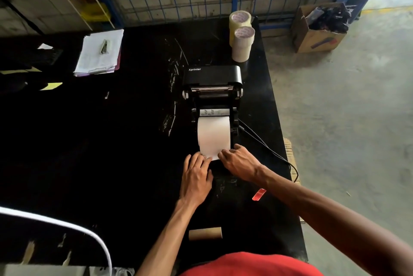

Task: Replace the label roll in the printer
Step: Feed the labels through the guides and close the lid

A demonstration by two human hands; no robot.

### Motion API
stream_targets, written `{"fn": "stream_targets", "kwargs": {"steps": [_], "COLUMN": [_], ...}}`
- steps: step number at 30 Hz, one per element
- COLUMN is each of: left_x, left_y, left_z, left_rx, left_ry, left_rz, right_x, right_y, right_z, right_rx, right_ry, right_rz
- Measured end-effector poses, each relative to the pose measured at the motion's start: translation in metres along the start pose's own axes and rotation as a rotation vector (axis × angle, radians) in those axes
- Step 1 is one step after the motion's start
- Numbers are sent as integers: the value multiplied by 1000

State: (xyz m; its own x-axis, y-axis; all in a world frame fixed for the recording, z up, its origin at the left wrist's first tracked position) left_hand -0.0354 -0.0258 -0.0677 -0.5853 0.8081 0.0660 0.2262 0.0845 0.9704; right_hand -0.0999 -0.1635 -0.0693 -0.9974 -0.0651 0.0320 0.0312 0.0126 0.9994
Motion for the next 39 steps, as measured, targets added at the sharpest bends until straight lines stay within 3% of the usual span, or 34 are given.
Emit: {"fn": "stream_targets", "kwargs": {"steps": [10,17,25,33,39], "left_x": [3,8,16,26,15], "left_y": [-3,-7,-13,-12,-4], "left_z": [-4,-4,-6,-4,-8], "left_rx": [29,-121,-133,-4,13], "left_ry": [-44,-23,-44,-35,-52], "left_rz": [-7,16,32,11,-38], "right_x": [-1,25,25,30,28], "right_y": [-3,-10,-4,-10,-6], "right_z": [-4,1,16,12,9], "right_rx": [-96,7,102,-72,-203], "right_ry": [43,-230,-102,-170,-245], "right_rz": [-61,-138,-155,-176,-98]}}
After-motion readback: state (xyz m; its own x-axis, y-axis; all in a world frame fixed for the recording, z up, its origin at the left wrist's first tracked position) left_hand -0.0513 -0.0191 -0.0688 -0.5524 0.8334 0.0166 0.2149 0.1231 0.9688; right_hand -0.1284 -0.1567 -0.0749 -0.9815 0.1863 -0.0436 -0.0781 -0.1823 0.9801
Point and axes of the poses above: each hand's wrist, its own x-axis away from the middle knuckle, its own y-axis out of the back of the hand, z = x × y, the point moved 4 cm from there along -x, towards the middle knuckle, and after that the axes turned 1 degree about z, right-handed, at the moved point
